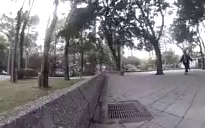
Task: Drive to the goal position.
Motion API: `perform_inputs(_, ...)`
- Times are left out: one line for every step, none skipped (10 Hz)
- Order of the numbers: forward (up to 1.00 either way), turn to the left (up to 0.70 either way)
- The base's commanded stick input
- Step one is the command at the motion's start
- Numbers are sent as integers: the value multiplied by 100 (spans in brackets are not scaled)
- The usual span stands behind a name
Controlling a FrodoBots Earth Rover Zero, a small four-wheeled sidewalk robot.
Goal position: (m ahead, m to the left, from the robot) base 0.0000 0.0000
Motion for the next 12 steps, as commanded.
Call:
perform_inputs(0,-70)
perform_inputs(0,-70)
perform_inputs(0,-70)
perform_inputs(0,-70)
perform_inputs(0,-70)
perform_inputs(0,-70)
perform_inputs(0,-70)
perform_inputs(0,-70)
perform_inputs(0,-70)
perform_inputs(0,-70)
perform_inputs(0,-70)
perform_inputs(0,-70)
